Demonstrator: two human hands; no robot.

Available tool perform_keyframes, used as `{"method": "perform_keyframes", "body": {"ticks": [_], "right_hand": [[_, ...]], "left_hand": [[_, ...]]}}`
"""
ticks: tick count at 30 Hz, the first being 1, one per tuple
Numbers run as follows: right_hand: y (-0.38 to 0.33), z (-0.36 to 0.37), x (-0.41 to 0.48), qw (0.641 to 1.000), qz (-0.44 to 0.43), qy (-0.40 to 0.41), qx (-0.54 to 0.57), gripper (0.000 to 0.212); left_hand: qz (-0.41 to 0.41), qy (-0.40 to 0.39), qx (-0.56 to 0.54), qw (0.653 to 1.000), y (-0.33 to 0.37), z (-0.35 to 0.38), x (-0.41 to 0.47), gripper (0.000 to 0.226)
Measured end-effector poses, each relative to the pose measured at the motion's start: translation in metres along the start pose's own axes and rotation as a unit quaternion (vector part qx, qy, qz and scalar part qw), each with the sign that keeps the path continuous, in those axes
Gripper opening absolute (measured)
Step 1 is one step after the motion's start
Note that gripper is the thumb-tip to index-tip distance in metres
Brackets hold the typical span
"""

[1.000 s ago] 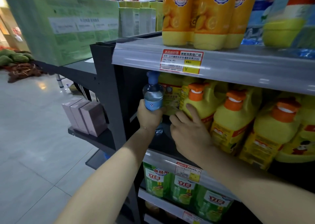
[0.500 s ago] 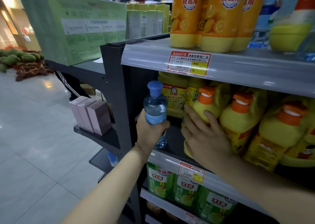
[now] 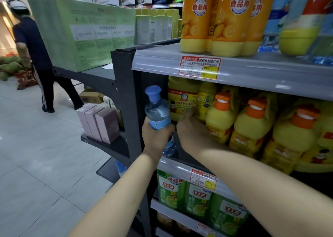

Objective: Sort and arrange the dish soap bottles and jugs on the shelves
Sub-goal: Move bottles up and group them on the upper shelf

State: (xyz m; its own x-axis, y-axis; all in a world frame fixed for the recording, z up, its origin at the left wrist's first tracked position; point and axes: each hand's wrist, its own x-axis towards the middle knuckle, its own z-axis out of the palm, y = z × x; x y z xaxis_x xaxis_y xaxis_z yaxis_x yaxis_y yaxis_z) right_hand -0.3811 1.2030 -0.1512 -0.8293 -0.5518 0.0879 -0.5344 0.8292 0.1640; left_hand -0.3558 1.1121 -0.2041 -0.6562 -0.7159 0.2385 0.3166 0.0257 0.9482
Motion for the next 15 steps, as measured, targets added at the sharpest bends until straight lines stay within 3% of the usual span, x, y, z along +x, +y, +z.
{"method": "perform_keyframes", "body": {"ticks": [2, 5, 10, 15], "right_hand": [[0.002, 0.002, 0.004, 0.97, 0.067, 0.059, 0.225, 0.1], [0.0, 0.012, 0.013, 0.869, 0.115, 0.145, 0.458, 0.112], [-0.007, 0.021, 0.032, 0.772, 0.198, 0.247, 0.551, 0.101], [-0.004, 0.015, 0.05, 0.74, 0.244, 0.277, 0.562, 0.092]], "left_hand": [[-0.01, 0.007, -0.01, 1.0, -0.001, -0.003, 0.002, 0.037], [-0.006, -0.005, -0.002, 1.0, 0.0, -0.002, 0.0, 0.045], [0.005, -0.029, 0.007, 1.0, 0.001, 0.004, -0.004, 0.049], [-0.002, -0.05, 0.015, 0.999, 0.0, 0.002, -0.003, 0.043]]}}
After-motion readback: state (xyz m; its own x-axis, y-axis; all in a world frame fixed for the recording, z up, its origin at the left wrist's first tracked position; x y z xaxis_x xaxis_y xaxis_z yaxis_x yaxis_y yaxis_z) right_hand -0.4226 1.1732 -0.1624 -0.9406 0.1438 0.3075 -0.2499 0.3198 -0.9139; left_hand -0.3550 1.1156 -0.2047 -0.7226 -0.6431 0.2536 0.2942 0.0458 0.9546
